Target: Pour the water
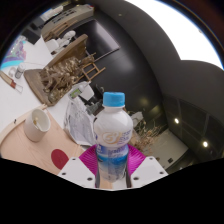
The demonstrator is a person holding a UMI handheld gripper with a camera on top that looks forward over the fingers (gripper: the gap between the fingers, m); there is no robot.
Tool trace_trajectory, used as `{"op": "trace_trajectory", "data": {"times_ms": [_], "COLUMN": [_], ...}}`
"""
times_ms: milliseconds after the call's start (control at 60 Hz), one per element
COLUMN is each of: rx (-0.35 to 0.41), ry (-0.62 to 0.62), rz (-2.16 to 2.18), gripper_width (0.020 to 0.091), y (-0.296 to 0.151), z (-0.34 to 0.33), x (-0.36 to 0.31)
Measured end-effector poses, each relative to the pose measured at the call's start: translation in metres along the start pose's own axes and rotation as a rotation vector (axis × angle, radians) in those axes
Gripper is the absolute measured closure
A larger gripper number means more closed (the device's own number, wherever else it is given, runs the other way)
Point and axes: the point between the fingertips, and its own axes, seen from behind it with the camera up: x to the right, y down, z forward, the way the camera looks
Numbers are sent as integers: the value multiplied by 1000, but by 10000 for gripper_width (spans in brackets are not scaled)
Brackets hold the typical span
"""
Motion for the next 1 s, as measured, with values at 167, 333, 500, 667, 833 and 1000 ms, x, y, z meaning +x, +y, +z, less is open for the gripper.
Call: {"op": "trace_trajectory", "data": {"times_ms": [167,333,500,667,833,1000], "rx": [82,111,157,208,198,145], "ry": [63,104,131,126,91,0], "rz": [-394,-695,-940,-1071,-984,-603], "gripper_width": [761,762,762,760,760,757], "y": [-30,-39,-41,-42,-44,-52], "z": [40,68,78,78,74,65], "x": [-19,-48,-71,-91,-91,-70]}}
